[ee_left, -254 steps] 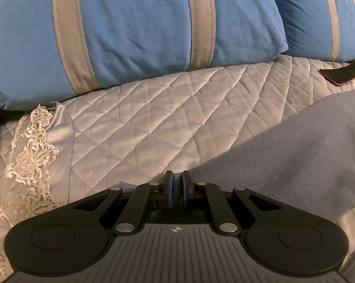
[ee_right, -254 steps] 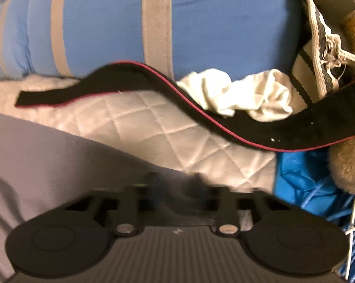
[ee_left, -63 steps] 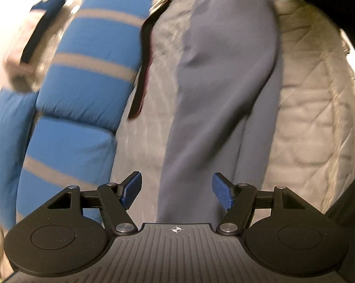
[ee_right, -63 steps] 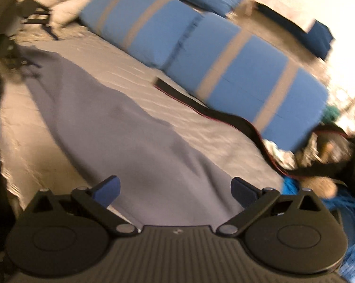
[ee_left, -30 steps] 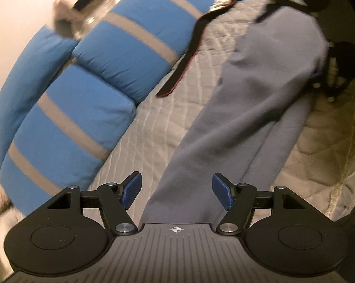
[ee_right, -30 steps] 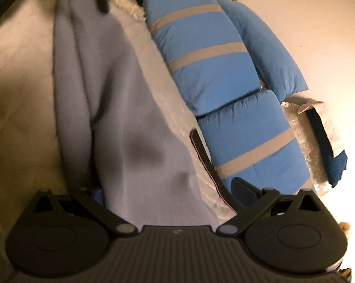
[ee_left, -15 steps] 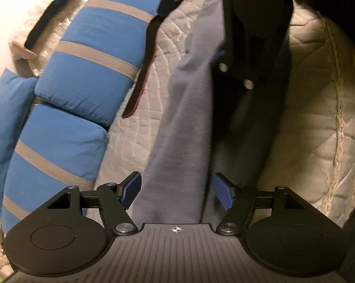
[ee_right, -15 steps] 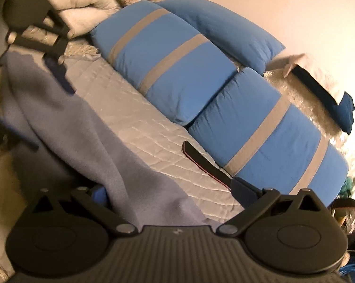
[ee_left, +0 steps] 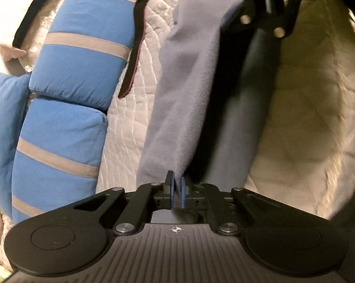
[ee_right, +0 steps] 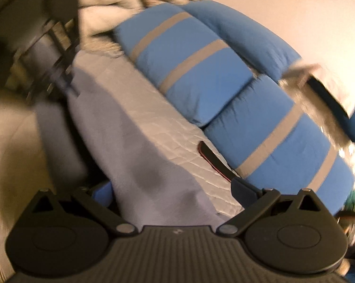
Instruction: Fold clothes
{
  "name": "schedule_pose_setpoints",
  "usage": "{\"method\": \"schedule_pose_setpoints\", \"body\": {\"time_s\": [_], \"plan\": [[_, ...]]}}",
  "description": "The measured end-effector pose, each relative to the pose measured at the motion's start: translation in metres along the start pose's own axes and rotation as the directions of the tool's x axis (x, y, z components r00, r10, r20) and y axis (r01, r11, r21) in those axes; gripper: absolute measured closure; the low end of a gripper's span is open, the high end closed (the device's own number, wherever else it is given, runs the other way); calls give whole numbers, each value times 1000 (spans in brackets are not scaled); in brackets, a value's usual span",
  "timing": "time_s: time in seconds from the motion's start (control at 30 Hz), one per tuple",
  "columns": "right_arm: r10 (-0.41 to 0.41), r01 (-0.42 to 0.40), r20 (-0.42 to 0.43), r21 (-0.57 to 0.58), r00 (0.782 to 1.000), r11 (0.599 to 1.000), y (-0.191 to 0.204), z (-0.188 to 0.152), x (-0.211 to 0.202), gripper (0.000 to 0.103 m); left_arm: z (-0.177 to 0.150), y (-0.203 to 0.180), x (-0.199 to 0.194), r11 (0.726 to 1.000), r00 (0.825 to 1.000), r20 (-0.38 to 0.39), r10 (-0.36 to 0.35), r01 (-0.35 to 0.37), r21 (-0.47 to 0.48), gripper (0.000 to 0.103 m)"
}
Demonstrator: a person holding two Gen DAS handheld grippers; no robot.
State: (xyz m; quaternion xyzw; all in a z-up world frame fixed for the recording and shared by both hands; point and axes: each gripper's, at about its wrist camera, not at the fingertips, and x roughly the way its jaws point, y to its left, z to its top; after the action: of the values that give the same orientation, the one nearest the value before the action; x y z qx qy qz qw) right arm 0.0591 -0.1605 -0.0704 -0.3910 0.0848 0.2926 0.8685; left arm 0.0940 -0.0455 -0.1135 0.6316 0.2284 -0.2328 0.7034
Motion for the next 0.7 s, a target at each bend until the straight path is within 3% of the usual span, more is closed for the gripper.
{"method": "schedule_pose_setpoints", "body": {"time_s": [0.13,0.7], "plan": [[-3,3,-2,-132,1000,991,24,-11,-8,0,-5,-2,-8,1000,1000,0,-5,5,1,99],[113,-113,-5,-100,994,989,34,-21,-36,1,-11,-12,-9,991,992,-52,-118,120,54,100]]}}
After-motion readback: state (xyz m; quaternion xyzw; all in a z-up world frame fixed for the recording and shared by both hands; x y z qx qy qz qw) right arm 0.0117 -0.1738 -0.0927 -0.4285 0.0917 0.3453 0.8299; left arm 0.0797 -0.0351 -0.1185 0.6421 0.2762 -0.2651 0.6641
